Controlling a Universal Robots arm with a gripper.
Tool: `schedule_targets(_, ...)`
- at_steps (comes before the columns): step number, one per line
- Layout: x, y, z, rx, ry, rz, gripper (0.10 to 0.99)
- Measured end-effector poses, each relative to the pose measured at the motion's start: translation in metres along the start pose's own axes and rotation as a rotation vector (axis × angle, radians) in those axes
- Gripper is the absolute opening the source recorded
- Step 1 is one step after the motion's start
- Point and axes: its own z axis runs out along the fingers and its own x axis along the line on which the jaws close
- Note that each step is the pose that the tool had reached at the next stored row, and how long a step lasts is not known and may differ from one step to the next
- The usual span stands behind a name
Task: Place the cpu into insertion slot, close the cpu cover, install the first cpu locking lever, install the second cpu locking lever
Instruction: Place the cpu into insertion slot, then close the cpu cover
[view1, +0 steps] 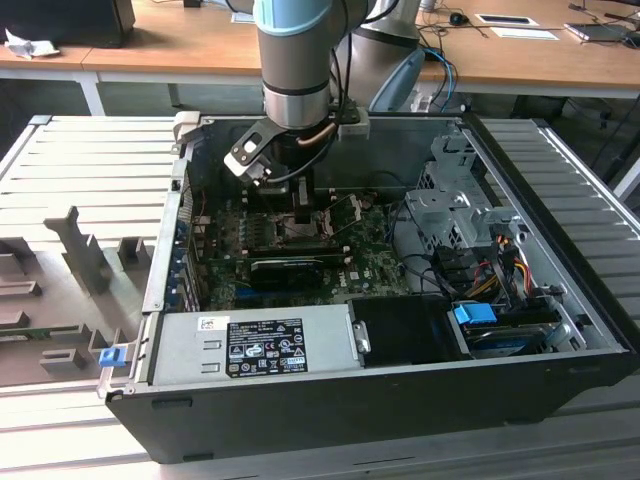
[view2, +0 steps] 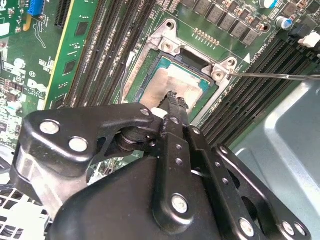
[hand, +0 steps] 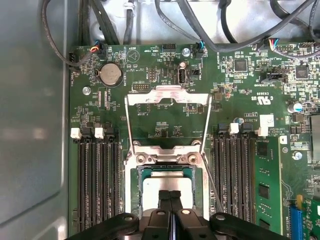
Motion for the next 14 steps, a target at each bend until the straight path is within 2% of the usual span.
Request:
schedule_targets(3,-0.0001,0.0007,-0.0002,0.002,-0.0003,0.000,0.106)
schedule_targets(6,-0.0001,0.0054,0.0001,0.013,-0.0004,0.001,0.106)
schedule_targets(7,-0.0001,0.0077,0.0003,0.018,-0.0002,0.001,0.106)
schedule_targets(9,-0.0001,0.0139,0.0007,0.036,-0.0004,0.001,0.106)
schedule_targets(10,-0.0002,0.0148,0.0005,0.043,-0.0004,0.001,0.106)
schedule_targets(12,-0.0001,0.0160,-0.0011,0.063,0.0006,0.001,0.106)
schedule_targets(14,-0.0001,0.0161,-0.0029,0.066,0.0037,0.002,0.106)
